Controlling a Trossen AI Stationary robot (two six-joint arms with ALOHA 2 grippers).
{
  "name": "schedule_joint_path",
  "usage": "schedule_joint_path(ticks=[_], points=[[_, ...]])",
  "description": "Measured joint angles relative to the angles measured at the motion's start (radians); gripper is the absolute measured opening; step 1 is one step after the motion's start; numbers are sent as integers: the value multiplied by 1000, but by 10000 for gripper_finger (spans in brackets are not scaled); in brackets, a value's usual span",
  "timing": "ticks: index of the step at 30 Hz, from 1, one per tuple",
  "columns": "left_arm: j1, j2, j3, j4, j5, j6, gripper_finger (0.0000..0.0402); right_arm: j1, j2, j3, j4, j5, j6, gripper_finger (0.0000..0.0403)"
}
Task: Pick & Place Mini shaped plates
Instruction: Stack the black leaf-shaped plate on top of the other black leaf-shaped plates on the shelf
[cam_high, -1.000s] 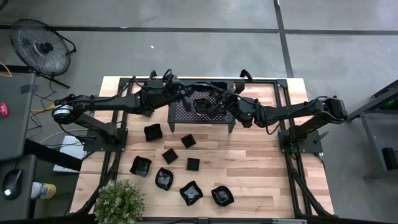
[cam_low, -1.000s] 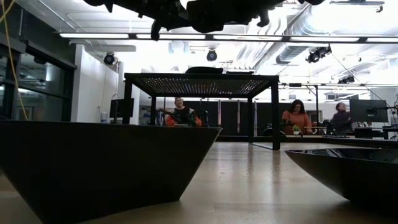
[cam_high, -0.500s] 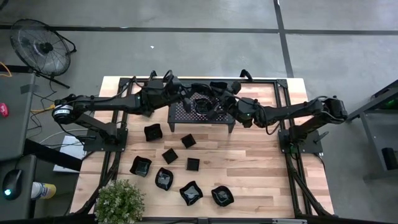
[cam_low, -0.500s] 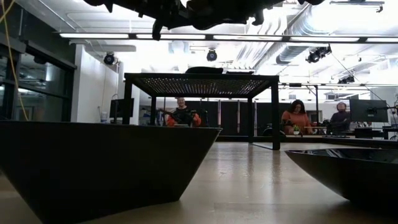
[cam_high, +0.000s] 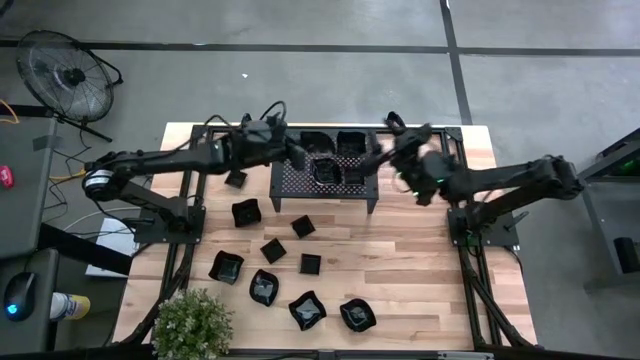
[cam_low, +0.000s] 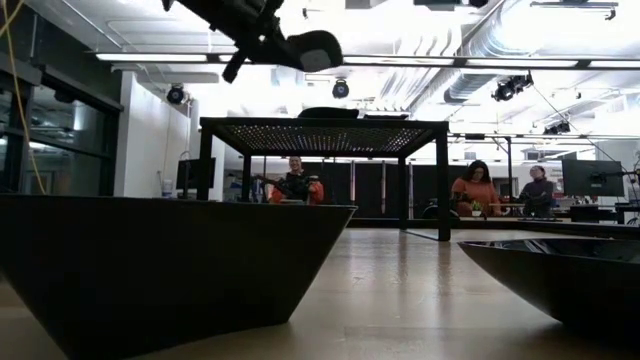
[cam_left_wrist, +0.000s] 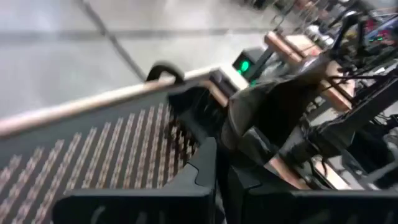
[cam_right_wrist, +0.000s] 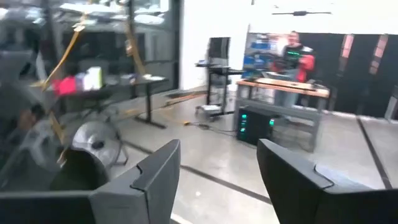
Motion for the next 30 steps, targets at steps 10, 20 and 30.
schedule_joint_path(ticks=[10,20,30], points=[[61,2,102,-190,168,-124,0,48,-186,0,-178,96,-10,209],[155,64,101,-279,446,-344,0,149,-285,0,-240,214,-40,209],[186,102,101,-358,607,-493,0,295,-289,0,-308,308,-40,209]])
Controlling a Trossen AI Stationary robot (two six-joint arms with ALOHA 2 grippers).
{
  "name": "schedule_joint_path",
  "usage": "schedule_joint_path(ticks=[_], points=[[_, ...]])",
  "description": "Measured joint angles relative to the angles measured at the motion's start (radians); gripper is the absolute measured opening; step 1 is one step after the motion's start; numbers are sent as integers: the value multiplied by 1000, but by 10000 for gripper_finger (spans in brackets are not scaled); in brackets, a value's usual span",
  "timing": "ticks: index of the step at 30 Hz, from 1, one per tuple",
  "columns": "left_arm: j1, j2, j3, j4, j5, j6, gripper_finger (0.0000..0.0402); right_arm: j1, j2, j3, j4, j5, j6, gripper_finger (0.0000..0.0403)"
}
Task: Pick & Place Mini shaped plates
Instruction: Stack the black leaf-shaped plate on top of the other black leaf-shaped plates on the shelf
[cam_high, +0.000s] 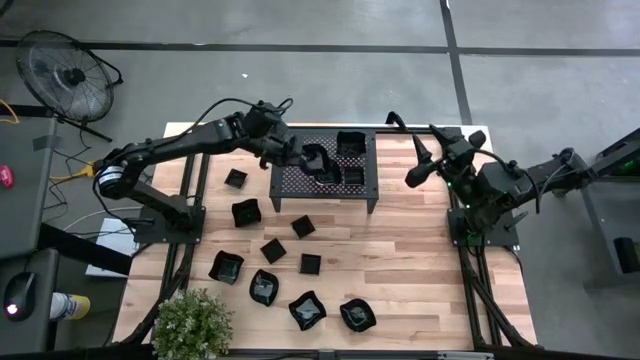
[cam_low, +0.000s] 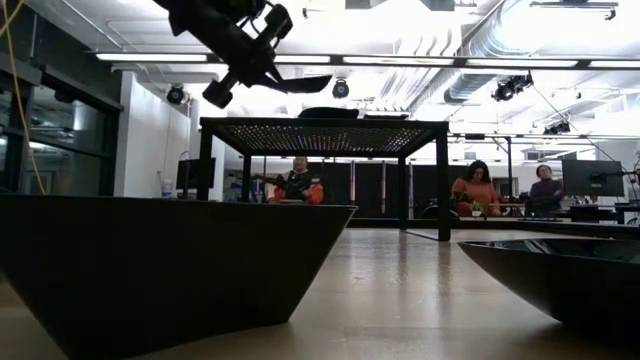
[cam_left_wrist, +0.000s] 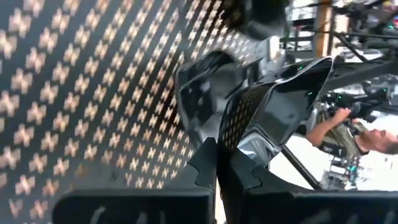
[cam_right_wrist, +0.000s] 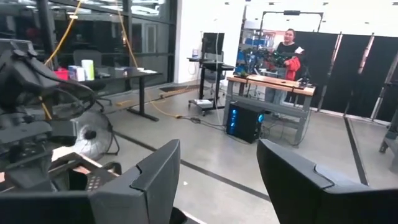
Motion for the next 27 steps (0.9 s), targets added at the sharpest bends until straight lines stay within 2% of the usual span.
schedule_joint_path(ticks=[9,27], points=[[-8,52,0,41,-2,-152,0,78,0,0,-16,29,13,209],[-55,92,0,43,-59,-186,0,144,0,0,-52,37,25,209]])
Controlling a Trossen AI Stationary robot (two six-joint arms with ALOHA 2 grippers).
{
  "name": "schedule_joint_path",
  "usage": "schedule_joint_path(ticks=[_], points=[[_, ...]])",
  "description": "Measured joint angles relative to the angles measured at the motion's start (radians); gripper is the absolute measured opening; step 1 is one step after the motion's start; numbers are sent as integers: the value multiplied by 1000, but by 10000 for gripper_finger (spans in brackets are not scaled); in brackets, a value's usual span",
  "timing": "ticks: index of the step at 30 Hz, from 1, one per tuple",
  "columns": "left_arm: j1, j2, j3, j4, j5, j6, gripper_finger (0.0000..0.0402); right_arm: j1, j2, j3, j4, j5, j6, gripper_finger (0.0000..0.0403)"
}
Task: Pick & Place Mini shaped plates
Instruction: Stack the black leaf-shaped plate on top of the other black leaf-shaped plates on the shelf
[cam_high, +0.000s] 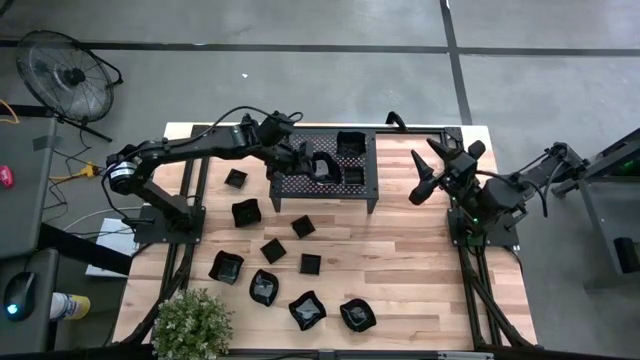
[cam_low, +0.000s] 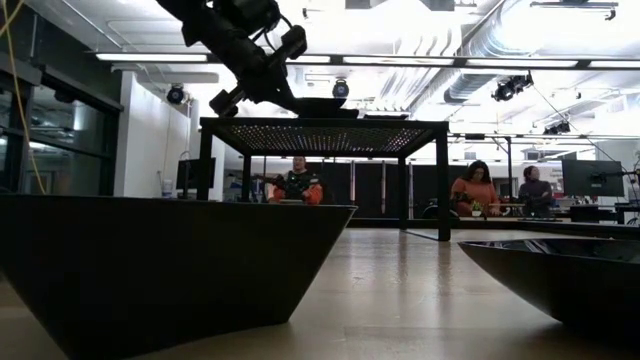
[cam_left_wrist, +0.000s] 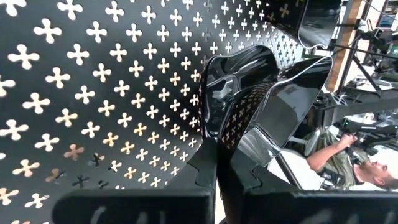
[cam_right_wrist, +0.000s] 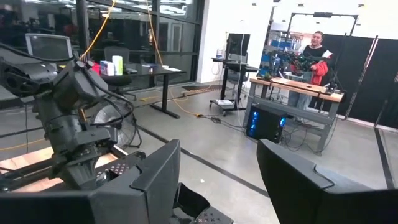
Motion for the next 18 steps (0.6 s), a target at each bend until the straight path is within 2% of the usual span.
schedule_joint_path(ticks=[8,18], points=[[0,0,0,0,-2,-3,8,0,0,0,-7,-1,1,209],[0,0,0,42,1,-4,84,6,0,0,-22,-1,0,209]])
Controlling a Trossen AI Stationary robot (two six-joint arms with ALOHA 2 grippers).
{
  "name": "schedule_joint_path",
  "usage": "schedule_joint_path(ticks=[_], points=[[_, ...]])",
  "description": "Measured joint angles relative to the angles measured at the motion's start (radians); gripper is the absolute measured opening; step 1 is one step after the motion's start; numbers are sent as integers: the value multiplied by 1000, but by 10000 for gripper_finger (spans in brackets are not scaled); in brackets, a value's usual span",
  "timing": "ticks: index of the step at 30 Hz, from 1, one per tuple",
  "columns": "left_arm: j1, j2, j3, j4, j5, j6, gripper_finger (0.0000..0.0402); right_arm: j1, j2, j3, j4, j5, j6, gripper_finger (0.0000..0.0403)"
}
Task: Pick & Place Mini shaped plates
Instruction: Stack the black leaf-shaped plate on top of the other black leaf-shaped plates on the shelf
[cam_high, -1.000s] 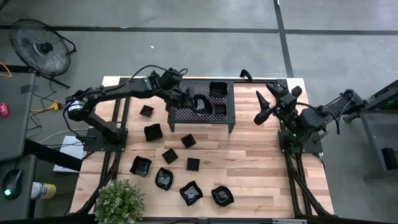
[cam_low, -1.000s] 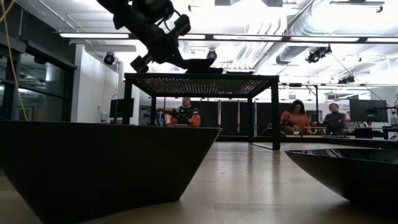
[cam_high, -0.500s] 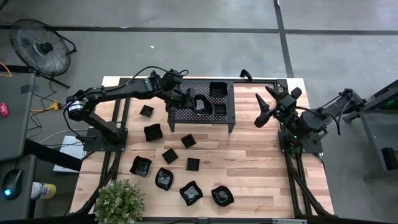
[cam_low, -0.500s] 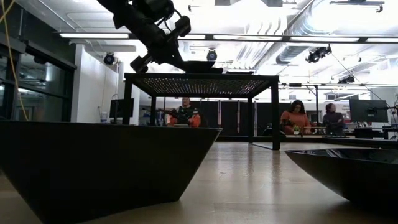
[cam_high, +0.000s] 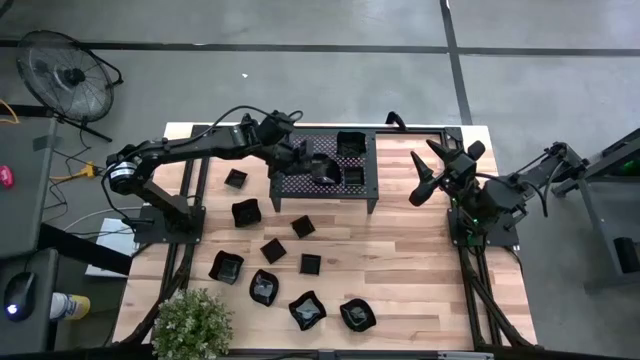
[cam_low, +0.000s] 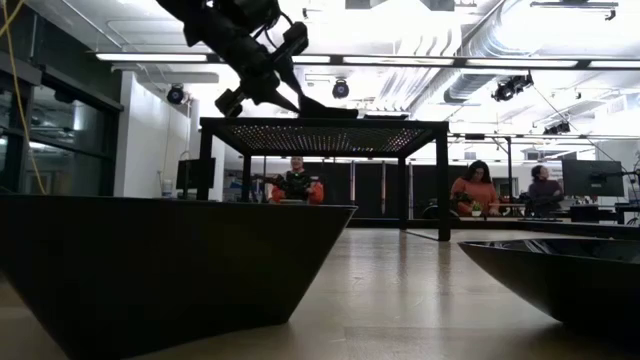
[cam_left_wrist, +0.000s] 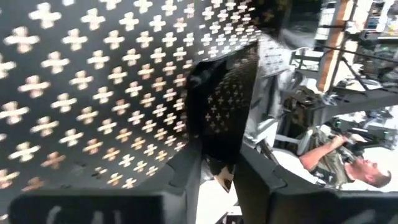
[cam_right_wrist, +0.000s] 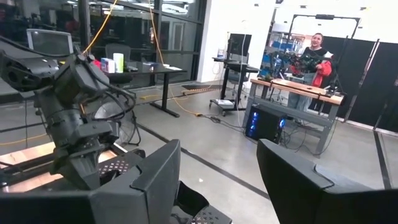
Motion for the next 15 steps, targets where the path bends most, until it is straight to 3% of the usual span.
schedule_joint_path(ticks=[15], points=[[0,-8,0,26,59,7,97,0,-1,0,-4,0,1,209]])
